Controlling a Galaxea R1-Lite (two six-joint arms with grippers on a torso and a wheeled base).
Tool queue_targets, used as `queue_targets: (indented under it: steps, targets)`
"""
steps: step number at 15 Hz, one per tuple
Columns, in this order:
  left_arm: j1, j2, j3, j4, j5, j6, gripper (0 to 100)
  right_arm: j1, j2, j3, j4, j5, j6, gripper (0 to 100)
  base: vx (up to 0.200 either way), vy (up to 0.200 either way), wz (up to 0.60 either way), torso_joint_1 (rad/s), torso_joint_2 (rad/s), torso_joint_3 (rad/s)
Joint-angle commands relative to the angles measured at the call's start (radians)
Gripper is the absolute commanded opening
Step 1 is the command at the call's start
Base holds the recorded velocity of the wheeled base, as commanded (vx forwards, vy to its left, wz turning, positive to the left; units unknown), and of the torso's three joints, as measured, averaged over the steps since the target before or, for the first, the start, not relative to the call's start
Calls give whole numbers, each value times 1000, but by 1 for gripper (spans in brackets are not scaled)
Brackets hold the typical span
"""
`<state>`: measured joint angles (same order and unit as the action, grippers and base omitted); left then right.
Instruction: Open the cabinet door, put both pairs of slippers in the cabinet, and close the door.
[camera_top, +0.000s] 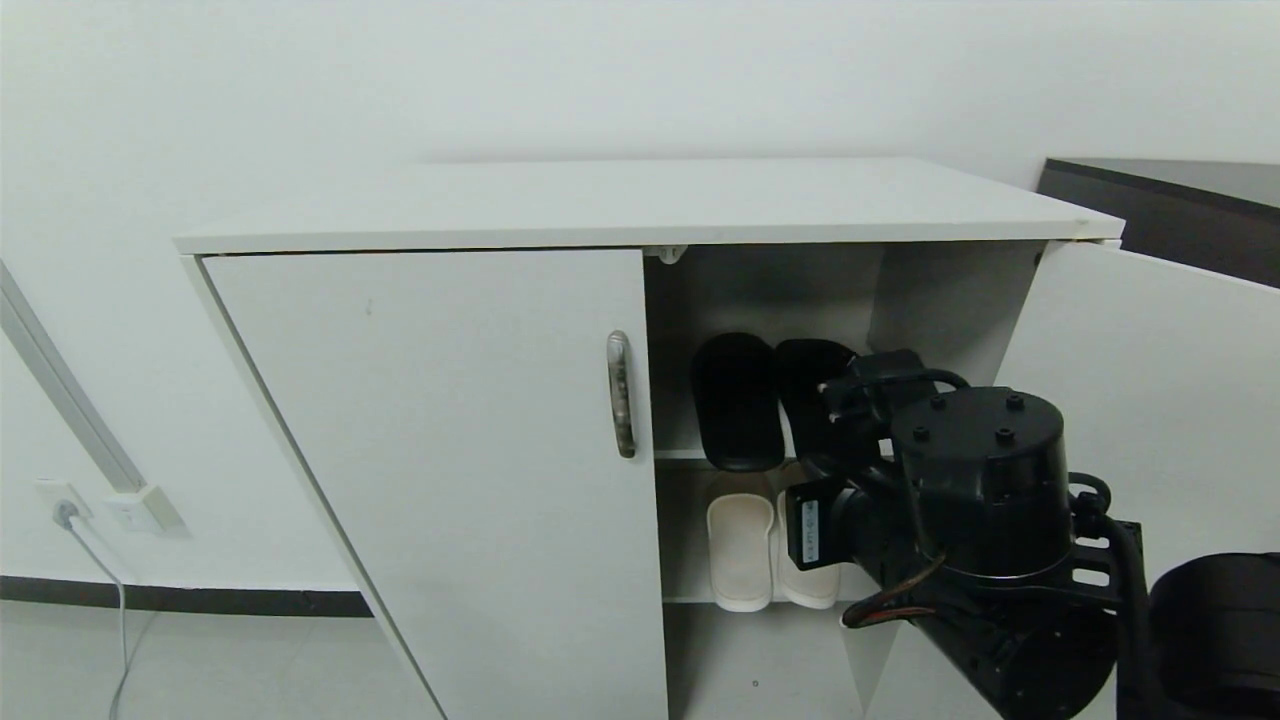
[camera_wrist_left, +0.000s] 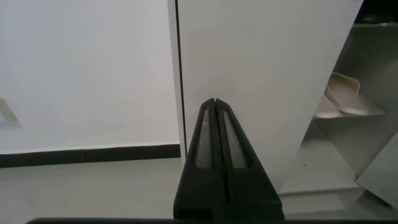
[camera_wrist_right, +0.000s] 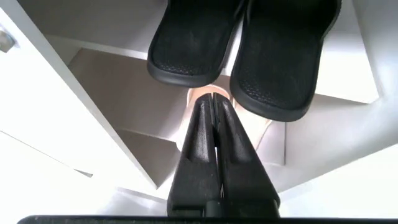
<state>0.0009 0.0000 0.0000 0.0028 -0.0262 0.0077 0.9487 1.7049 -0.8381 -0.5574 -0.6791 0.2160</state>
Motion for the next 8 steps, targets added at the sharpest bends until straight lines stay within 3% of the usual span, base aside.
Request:
queue_targets:
  steps: [1,6,8]
  targets:
    - [1,0,0,-1,0,0,0,1,18,2,-6,0,0,0,0,0,0,0,0,0]
    - [1,2,0,0,-1,2,0,5,24,7,-19,-5,-3,0,0,0,0,0,0,0]
    - [1,0,0,0,-1,2,0,8,22,8,-19,-8,-3,0,-200,0,0,7,2,5]
